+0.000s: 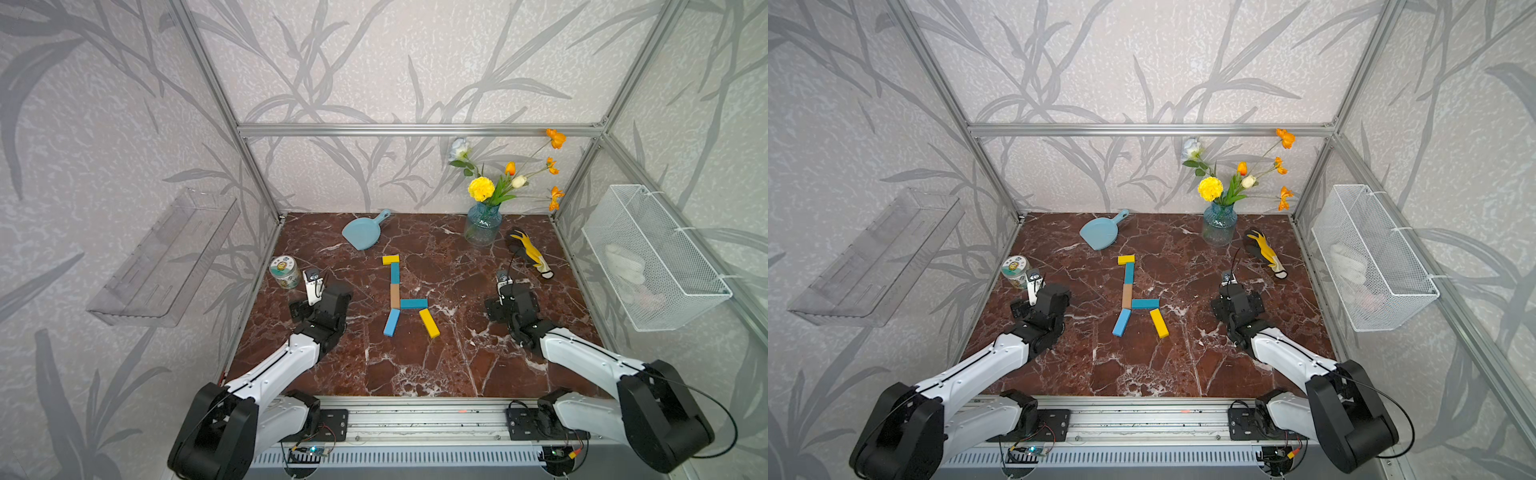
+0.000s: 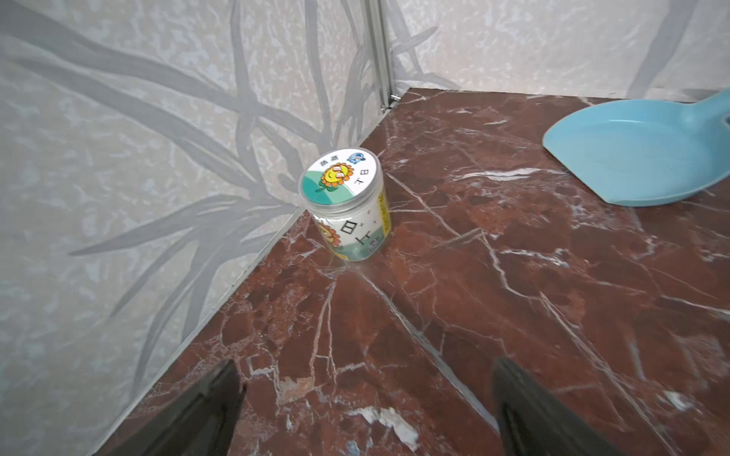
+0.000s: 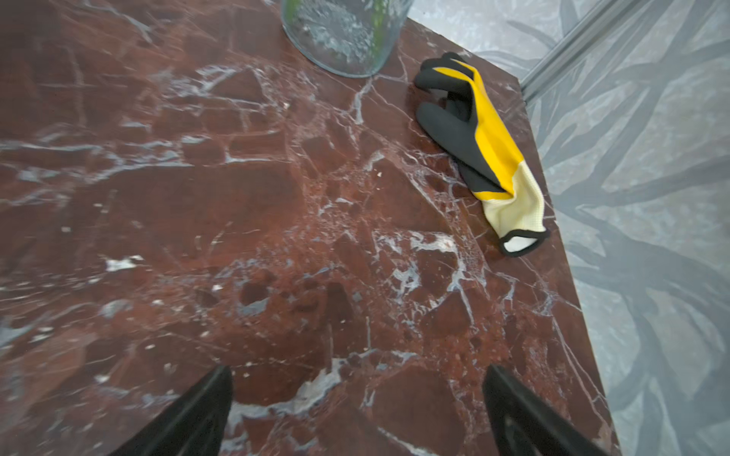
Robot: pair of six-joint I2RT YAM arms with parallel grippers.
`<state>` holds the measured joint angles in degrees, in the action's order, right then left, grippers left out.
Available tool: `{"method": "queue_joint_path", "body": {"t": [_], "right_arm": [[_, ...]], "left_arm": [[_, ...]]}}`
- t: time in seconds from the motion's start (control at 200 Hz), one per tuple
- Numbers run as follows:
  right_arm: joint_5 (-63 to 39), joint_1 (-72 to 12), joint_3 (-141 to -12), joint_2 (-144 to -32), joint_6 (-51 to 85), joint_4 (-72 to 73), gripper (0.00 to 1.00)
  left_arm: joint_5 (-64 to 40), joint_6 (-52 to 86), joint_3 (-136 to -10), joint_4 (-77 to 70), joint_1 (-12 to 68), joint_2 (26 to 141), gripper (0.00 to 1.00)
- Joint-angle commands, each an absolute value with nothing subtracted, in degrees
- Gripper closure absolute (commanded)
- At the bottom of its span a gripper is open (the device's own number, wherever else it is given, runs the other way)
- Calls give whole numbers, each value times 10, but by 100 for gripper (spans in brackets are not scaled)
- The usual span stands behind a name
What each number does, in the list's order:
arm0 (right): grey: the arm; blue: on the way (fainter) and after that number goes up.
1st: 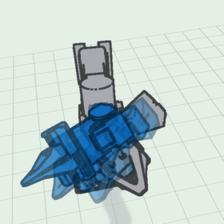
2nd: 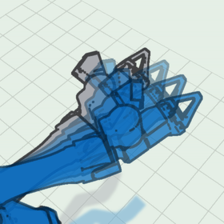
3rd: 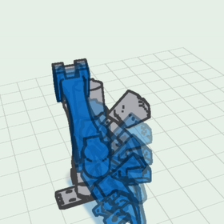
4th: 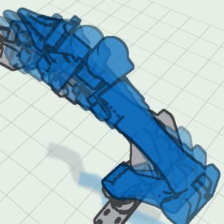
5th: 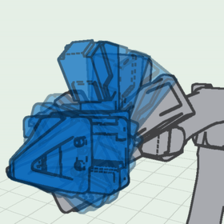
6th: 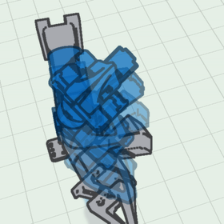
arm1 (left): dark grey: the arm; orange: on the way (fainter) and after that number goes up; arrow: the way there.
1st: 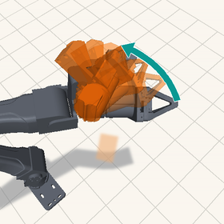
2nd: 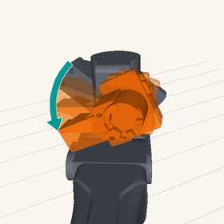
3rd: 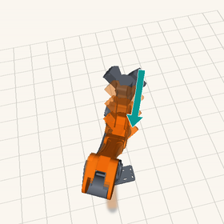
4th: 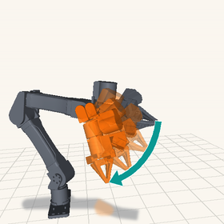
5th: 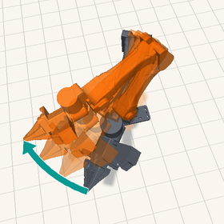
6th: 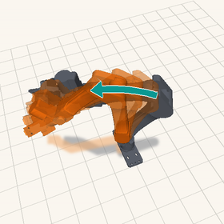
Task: Assemble a giraffe with building blocks
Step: Reset both arms
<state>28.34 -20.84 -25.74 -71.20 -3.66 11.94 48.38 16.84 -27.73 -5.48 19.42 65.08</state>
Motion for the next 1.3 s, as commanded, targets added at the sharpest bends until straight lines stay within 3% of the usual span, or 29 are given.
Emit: {"method": "queue_joint_path", "body": {"t": [0.0,0.165,0.385,0.555,0.68,0.785,0.89,0.985,1.08,1.17,1.25,1.295], "right_arm": [[289,-190,-244,-728,-68,323,1],[257,-151,-224,-801,-60,420,1],[242,-129,-210,-880,-56,557,1],[197,-109,-233,-853,-33,460,1],[179,-102,-193,-921,-49,624,1],[170,-104,-221,-875,-38,493,1],[175,-104,-206,-900,-43,561,1],[173,-104,-214,-889,-40,529,1],[172,-104,-213,-886,-40,525,1],[165,-104,-203,-881,-43,536,1],[167,-104,-202,-883,-43,542,1],[170,-104,-207,-882,-41,532,1]], "left_arm": [[465,86,-280,-158,176,679,0],[392,42,-238,-299,127,756,0],[333,27,-285,-318,105,818,0],[330,-16,-301,-353,103,861,0],[360,-5,-275,-428,95,876,0],[312,18,-257,-431,70,859,0],[272,27,-247,-438,52,851,0],[230,16,-230,-459,48,847,0],[177,8,-187,-530,41,852,0],[165,-5,-153,-684,35,909,0],[175,12,-209,-529,34,876,0],[128,25,-226,-483,9,875,0]]}}
